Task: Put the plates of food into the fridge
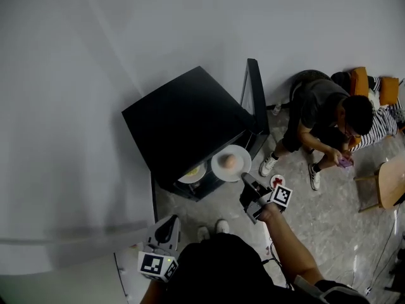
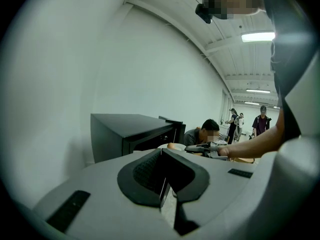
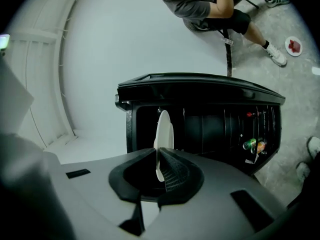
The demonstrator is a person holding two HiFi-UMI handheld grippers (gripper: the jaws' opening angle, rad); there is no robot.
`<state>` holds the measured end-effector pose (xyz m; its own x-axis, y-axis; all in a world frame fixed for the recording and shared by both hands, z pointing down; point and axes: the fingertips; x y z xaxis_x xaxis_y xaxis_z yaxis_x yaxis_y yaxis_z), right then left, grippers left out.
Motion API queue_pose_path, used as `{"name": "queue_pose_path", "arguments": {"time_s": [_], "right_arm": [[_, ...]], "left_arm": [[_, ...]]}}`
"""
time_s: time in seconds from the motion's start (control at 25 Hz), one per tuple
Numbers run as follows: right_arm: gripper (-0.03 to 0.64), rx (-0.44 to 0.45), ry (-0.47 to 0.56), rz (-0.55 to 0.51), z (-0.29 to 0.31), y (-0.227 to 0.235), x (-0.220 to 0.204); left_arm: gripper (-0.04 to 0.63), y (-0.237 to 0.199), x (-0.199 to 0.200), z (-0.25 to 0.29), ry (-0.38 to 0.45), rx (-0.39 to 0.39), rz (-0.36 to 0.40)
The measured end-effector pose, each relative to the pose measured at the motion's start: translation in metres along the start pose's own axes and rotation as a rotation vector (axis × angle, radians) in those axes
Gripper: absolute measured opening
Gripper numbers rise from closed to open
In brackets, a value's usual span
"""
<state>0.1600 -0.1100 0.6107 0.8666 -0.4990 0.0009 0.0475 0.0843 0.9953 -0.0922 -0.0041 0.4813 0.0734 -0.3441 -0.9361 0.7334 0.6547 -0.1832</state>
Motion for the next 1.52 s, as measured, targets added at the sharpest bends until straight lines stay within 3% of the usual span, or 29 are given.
{"name": "queue_pose_path", "arguments": {"time_s": [0.32, 0.96, 1.52], "right_arm": [[0.038, -0.062, 0.012, 0.011, 0.040, 0.029, 0.015], [0.035, -0.108, -0.004, -0.012, 0.102, 0.040, 0.028], [0.035, -0.152, -0.004, -0.028, 0.117, 0.047, 0.027]], "left_arm": [[0.023, -0.021, 0.000, 0.004, -0.007, 0.031, -0.015], [0.024, -0.055, 0.005, 0.005, 0.003, 0.100, -0.052], [0.023, -0.063, 0.015, 0.001, 0.014, 0.121, -0.056]]}}
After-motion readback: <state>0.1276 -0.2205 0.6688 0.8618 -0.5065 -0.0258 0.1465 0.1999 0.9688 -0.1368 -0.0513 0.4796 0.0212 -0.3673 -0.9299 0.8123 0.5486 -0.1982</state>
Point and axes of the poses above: the fingertips, and each gripper's own axes: z forward along the fingers, y to its right, x out of its top, and after that the axes turned 7 degrees about -x, right-handed
